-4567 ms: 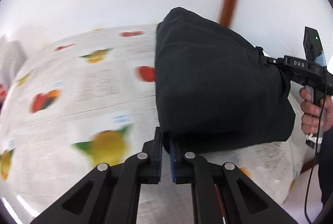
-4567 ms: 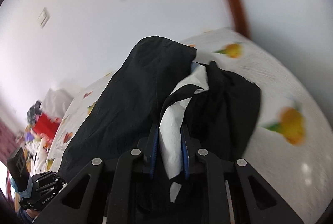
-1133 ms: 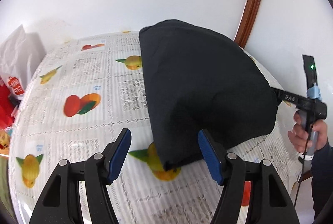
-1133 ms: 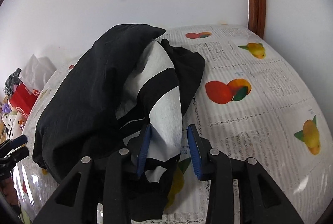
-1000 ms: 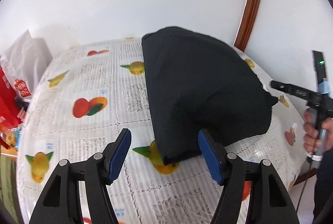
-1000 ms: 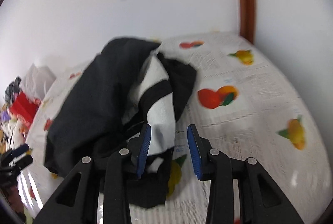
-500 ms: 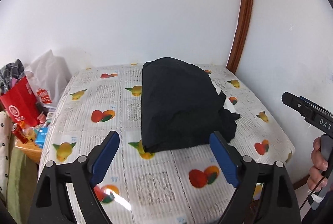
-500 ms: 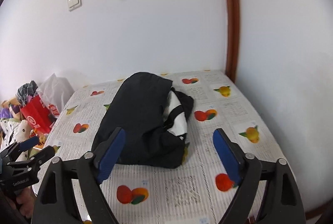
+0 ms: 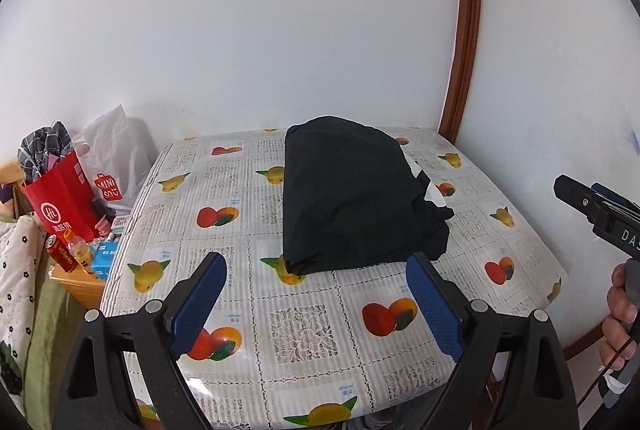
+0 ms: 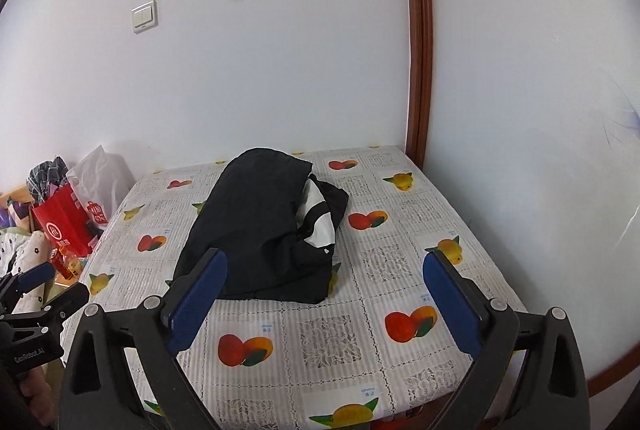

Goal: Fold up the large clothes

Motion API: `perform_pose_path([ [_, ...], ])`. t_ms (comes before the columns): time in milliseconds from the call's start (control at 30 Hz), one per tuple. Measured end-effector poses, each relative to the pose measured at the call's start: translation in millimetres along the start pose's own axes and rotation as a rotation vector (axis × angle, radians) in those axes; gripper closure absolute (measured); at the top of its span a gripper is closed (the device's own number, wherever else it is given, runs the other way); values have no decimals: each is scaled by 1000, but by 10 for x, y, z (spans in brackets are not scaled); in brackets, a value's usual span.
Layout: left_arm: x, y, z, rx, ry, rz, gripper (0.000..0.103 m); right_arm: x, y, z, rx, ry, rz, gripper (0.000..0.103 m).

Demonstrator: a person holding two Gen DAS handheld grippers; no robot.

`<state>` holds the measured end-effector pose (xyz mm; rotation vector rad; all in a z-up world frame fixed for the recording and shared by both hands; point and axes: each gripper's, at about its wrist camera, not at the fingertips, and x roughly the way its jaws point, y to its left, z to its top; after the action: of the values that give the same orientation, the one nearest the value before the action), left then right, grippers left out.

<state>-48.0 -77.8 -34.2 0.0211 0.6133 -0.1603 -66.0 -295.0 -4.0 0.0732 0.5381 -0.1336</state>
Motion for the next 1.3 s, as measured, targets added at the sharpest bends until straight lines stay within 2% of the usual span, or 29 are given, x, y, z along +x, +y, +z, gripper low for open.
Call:
perform_pose_path([
  [1300,-39,52,-27,-12,-5,34,12,53,37,-46,1,19,-6,6],
])
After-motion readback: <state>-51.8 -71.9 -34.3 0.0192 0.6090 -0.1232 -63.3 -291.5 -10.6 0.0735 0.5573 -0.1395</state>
